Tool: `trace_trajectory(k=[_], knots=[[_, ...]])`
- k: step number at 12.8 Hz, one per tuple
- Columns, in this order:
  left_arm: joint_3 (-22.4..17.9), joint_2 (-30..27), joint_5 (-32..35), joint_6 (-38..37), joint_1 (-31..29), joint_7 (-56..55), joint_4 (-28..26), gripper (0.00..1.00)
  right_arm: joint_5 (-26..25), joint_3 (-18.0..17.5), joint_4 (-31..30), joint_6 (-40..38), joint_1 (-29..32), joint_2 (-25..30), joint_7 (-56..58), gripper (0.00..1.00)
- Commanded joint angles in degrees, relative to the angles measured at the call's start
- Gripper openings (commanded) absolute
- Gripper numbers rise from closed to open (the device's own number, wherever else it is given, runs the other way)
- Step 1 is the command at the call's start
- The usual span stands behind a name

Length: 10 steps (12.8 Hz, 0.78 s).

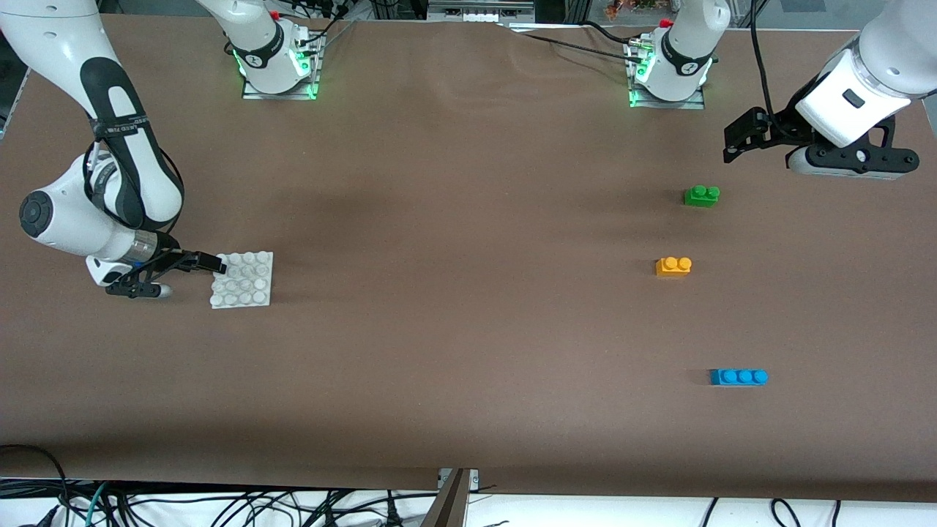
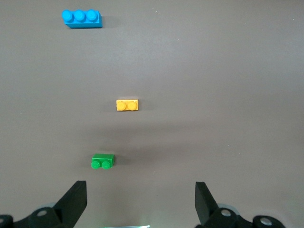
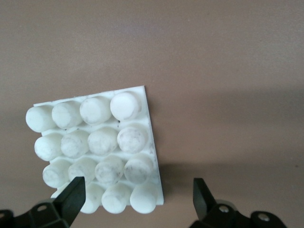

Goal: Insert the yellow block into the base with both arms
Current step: 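Reach the right gripper down to the white base plate edge, then close the right gripper on the white base plate edge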

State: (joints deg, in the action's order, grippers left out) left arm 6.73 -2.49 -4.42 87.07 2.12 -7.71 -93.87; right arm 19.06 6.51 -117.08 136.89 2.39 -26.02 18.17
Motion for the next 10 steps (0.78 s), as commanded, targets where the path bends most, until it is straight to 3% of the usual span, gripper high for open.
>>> trace_trajectory(k=[1,3,10], knots=[[0.0,0.8,1.4,-1.3,0.2,-0.3,1.9,1.00,1.9,-0.7,2.0,0.3,0.9,-2.4,1.8,1.00],[0.0,0.8,1.4,-1.3,0.2,-0.3,1.9,1.00,4.1,-0.8,2.7,0.7,0.5,-3.3,1.9,1.00],[0.0,0.8,1.4,-1.3,0.2,-0.3,1.9,1.00,4.1,-1.1,3.7,0.7,0.5,-5.2,1.9,1.00]])
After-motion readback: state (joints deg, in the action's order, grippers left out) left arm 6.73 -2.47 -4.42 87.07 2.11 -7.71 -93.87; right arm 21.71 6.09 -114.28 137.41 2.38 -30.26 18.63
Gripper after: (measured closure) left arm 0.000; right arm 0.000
